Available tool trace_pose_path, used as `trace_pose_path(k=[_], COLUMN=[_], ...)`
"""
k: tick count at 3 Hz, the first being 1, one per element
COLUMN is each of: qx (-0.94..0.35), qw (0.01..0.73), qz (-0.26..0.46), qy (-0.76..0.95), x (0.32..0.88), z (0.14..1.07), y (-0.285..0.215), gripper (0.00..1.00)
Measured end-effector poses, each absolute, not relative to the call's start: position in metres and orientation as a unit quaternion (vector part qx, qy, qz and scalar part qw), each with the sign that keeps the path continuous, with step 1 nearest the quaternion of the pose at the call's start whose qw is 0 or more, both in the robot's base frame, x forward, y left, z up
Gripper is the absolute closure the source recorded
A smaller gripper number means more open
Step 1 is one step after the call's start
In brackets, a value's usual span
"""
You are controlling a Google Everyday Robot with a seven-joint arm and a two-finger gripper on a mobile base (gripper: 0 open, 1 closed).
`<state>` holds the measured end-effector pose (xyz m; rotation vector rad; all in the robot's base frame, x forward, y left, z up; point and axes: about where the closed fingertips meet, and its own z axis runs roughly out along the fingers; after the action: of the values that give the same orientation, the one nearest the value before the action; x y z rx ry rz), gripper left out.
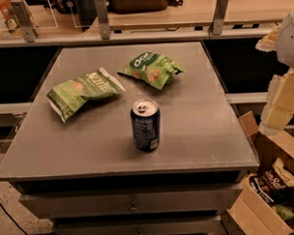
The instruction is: Pick green jalapeno chip bag
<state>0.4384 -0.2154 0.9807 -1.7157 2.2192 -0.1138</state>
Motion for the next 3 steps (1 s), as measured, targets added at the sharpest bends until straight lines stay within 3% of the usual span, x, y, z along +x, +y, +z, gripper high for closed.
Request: trace_pose_path(k=[1, 3], qx=[-0.603, -0.67], qw=[0.166, 0.18], qz=[-0.04, -0.089], qy=[0.779, 0.715], x=[0.438, 0.508], z=[0.981, 1.02], y=[-0.215, -0.169], gripper=[0.0, 0.0])
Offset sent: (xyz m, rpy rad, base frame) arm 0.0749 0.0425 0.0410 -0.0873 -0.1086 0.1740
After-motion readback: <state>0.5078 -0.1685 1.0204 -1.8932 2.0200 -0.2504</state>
